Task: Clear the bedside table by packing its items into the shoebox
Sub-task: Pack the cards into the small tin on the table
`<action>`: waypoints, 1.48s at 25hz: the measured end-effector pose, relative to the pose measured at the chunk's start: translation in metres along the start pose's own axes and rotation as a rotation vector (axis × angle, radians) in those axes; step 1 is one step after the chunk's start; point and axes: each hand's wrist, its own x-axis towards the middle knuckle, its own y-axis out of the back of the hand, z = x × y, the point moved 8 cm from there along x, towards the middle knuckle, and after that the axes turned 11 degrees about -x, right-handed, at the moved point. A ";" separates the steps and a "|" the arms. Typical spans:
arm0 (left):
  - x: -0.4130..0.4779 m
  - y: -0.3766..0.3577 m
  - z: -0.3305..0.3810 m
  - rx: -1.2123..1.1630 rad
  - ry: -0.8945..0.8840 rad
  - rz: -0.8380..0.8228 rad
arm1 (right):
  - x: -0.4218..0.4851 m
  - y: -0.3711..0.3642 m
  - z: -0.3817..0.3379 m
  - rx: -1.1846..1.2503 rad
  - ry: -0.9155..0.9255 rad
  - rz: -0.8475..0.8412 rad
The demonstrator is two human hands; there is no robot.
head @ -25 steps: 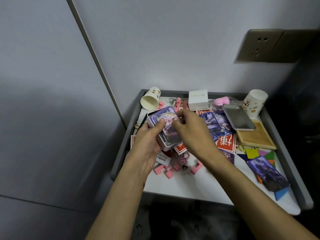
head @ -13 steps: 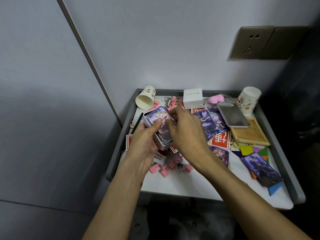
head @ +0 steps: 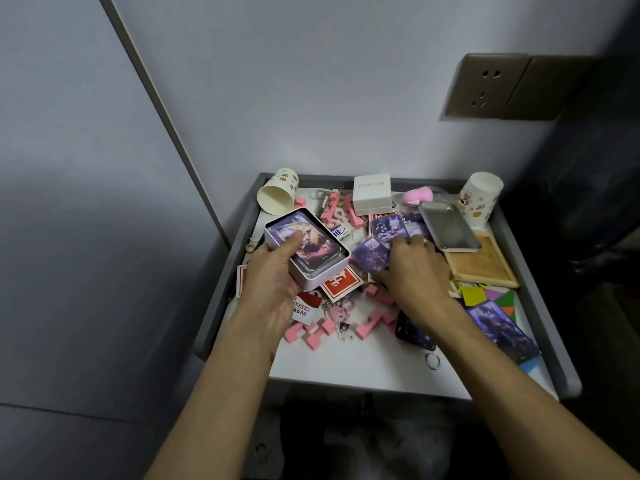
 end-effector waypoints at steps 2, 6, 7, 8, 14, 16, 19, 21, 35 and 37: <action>0.000 -0.002 -0.001 0.002 -0.003 -0.008 | 0.004 -0.003 -0.002 0.018 0.014 0.020; 0.002 -0.002 -0.003 0.012 0.007 -0.017 | 0.012 -0.003 0.002 0.254 0.016 -0.004; 0.002 -0.001 -0.003 0.016 0.009 -0.013 | 0.015 -0.002 0.009 0.365 -0.012 -0.029; 0.002 -0.001 -0.003 0.020 0.009 -0.009 | 0.018 0.000 0.018 0.459 -0.047 -0.039; 0.000 -0.010 -0.007 0.056 0.007 -0.059 | -0.001 0.002 0.062 0.552 -0.150 -0.168; -0.005 -0.017 -0.013 0.077 0.021 -0.071 | -0.020 -0.010 0.072 0.537 -0.170 -0.260; -0.014 -0.022 -0.024 0.125 0.055 -0.092 | -0.045 -0.031 0.079 0.487 -0.203 -0.373; -0.019 -0.022 -0.026 0.152 0.050 -0.099 | -0.051 -0.036 0.079 0.415 -0.191 -0.377; -0.017 -0.026 -0.030 0.250 0.038 -0.103 | -0.049 -0.023 0.071 0.370 -0.170 -0.330; -0.018 -0.025 -0.030 0.246 0.037 -0.096 | -0.050 -0.019 0.070 0.352 -0.175 -0.310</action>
